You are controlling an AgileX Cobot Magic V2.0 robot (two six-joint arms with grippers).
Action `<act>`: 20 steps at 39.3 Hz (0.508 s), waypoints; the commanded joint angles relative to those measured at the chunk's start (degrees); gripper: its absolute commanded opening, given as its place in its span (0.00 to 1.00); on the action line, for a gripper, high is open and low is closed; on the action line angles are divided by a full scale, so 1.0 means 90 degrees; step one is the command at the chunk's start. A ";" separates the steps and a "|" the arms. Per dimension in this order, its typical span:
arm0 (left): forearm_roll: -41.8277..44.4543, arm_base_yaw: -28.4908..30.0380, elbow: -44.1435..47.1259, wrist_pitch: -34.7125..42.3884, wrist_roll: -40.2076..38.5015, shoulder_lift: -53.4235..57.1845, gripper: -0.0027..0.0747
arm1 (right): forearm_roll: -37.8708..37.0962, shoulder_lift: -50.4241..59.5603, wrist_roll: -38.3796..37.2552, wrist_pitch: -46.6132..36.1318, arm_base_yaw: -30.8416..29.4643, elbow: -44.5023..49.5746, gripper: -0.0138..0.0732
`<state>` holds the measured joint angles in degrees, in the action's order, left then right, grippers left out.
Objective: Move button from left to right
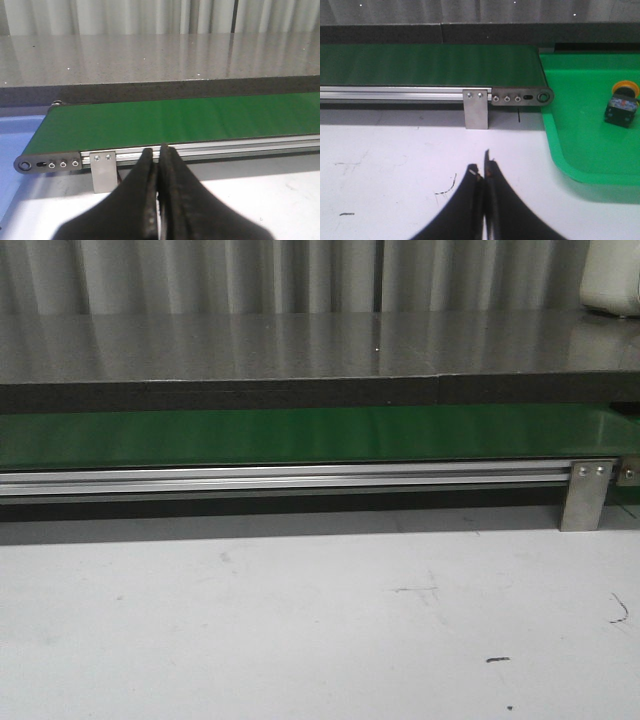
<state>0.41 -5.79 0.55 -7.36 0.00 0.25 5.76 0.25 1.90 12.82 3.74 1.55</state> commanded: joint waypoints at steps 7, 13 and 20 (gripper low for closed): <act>-0.0006 -0.0039 0.0166 0.0541 -0.0069 0.0106 0.01 | -0.0077 0.0115 0.0022 -0.0339 -0.0010 -0.0056 0.08; -0.0006 -0.0039 0.0166 0.0541 -0.0069 0.0106 0.01 | -0.0077 0.0115 0.0022 -0.0339 -0.0010 -0.0056 0.08; -0.0006 -0.0039 0.0166 0.0541 -0.0069 0.0106 0.01 | -0.0077 0.0115 0.0022 -0.0339 -0.0010 -0.0056 0.08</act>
<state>0.41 -5.79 0.55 -7.23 0.00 0.25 5.61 0.56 1.90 14.06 3.74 1.55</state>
